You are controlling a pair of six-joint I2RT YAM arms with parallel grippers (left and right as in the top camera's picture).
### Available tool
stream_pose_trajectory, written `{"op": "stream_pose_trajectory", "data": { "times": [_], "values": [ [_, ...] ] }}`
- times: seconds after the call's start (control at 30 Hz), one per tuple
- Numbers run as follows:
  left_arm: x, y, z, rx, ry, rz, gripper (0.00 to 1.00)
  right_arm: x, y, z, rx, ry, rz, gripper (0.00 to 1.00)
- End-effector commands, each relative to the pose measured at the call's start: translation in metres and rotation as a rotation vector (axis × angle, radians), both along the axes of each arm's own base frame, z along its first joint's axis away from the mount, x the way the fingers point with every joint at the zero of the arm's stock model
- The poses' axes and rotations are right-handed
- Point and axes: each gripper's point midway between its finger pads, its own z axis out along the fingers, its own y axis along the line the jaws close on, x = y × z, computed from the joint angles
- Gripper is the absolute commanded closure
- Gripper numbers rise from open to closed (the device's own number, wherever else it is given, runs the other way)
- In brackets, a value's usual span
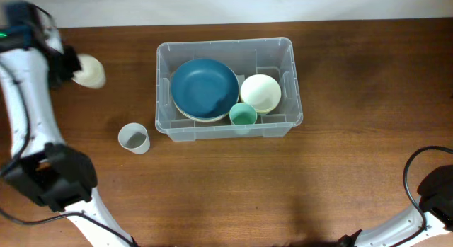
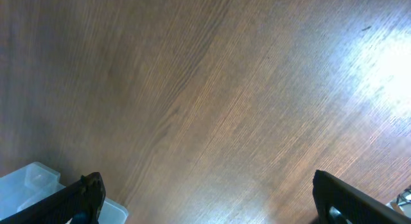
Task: Pack container
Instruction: 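Grasp the cream cup's rim with the left gripper and lift, then carry the cream cup over the container and drop it into the mint-green cup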
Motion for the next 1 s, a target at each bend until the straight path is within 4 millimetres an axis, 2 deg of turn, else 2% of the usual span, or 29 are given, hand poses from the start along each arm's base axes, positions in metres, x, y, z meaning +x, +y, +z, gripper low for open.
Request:
{"op": "stream_pose_trajectory", "data": {
  "times": [0.0, 0.13, 0.23, 0.37, 0.57, 0.7, 0.73, 0.87, 0.97],
  "values": [
    [-0.005, -0.010, 0.068, 0.022, -0.140, -0.022, 0.99, -0.002, 0.001, 0.003, -0.011, 0.003, 0.007, 0.01],
    [-0.021, -0.052, 0.103, -0.028, -0.182, -0.136, 0.99, -0.002, 0.001, 0.003, -0.011, 0.003, 0.007, 0.01],
    [-0.026, -0.093, 0.112, -0.081, -0.194, -0.231, 0.99, -0.002, 0.001, 0.003, -0.011, 0.003, 0.007, 0.01],
    [-0.022, -0.165, 0.113, -0.140, -0.200, -0.430, 1.00, -0.002, 0.001, 0.003, -0.011, 0.003, 0.007, 0.01],
    [-0.031, -0.256, 0.094, -0.155, -0.123, -0.649, 0.99, -0.002, 0.001, 0.003, -0.011, 0.003, 0.007, 0.01],
    [-0.043, -0.302, 0.070, -0.139, -0.042, -0.791, 0.99, -0.002, 0.001, 0.003, -0.011, 0.003, 0.007, 0.01],
    [-0.047, -0.318, 0.059, -0.143, -0.011, -0.828, 0.99, -0.002, 0.001, 0.003, -0.011, 0.003, 0.007, 0.01],
    [-0.054, -0.351, 0.029, -0.152, 0.069, -0.896, 0.99, -0.002, 0.001, 0.003, -0.011, 0.003, 0.007, 0.01],
    [-0.059, -0.367, 0.008, -0.156, 0.126, -0.929, 0.98, -0.002, 0.001, 0.003, -0.011, 0.003, 0.007, 0.01]
  ]
}}
